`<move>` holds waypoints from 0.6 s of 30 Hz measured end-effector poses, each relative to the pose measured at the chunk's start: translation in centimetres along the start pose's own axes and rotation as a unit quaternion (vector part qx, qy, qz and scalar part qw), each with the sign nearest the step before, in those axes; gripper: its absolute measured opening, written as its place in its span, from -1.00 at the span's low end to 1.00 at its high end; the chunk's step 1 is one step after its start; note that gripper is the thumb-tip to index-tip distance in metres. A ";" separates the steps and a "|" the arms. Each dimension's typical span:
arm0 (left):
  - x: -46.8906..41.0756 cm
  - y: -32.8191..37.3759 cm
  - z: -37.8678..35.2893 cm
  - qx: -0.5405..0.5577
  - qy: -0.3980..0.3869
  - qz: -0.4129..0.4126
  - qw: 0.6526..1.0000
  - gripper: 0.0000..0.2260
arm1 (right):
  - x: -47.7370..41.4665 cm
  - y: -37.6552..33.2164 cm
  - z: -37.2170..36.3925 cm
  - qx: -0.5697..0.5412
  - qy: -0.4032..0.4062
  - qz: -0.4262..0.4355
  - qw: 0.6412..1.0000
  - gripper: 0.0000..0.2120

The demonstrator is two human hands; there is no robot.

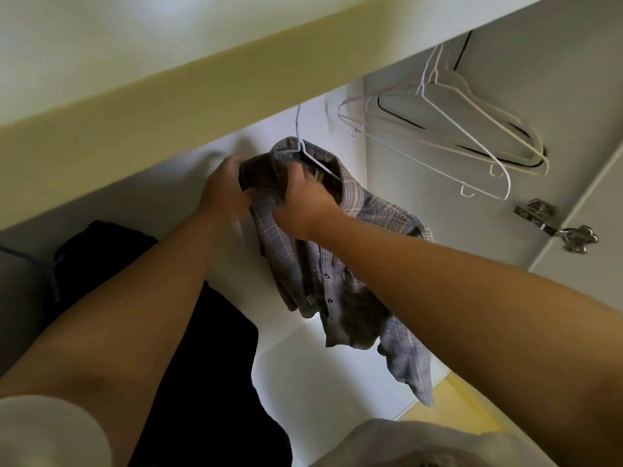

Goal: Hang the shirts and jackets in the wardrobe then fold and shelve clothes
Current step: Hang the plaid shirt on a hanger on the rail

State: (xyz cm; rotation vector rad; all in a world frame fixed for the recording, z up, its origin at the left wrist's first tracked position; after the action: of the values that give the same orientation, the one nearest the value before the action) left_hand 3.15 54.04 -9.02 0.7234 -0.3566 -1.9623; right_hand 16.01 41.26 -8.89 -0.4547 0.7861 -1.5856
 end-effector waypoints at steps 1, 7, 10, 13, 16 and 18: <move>-0.2 0.5 -0.1 0.004 -0.012 -0.014 1.000 -0.35 | -0.4 0.4 -0.5 -0.060 -0.014 -0.026 0.998 -0.33; -0.5 0.8 -0.8 -0.049 -0.055 -0.042 0.996 -0.50 | -1.0 1.9 -1.8 -0.185 -0.048 -0.077 0.979 -0.16; 0.5 -0.6 0.3 -0.046 -0.026 -0.014 0.998 -0.67 | -0.7 2.4 -1.3 -0.205 -0.045 -0.073 0.975 -0.27; 1.7 -2.2 1.0 -0.065 -0.053 0.003 0.996 -0.82 | -0.5 2.6 -1.2 -0.168 -0.064 -0.053 0.982 -0.53; 3.3 -4.0 0.7 0.003 -0.118 0.053 0.992 -0.83 | -0.4 2.6 -1.1 -0.163 -0.064 -0.059 0.983 -0.69; 4.7 -4.7 0.2 0.053 -0.142 0.092 0.984 -0.74 | -0.5 2.3 -1.1 -0.154 -0.064 -0.054 0.984 -0.67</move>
State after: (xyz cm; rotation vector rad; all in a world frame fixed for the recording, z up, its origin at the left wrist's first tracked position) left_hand -1.92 52.23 -12.94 0.4582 -0.6816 -1.8813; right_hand 16.92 41.92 -11.23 -0.8277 0.9241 -1.5221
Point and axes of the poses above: each hand's wrist, its own x-axis away from the middle knuckle, its own z-axis out of the back of the hand, y = z × x, the point moved 10 cm from there along -x, towards the middle knuckle
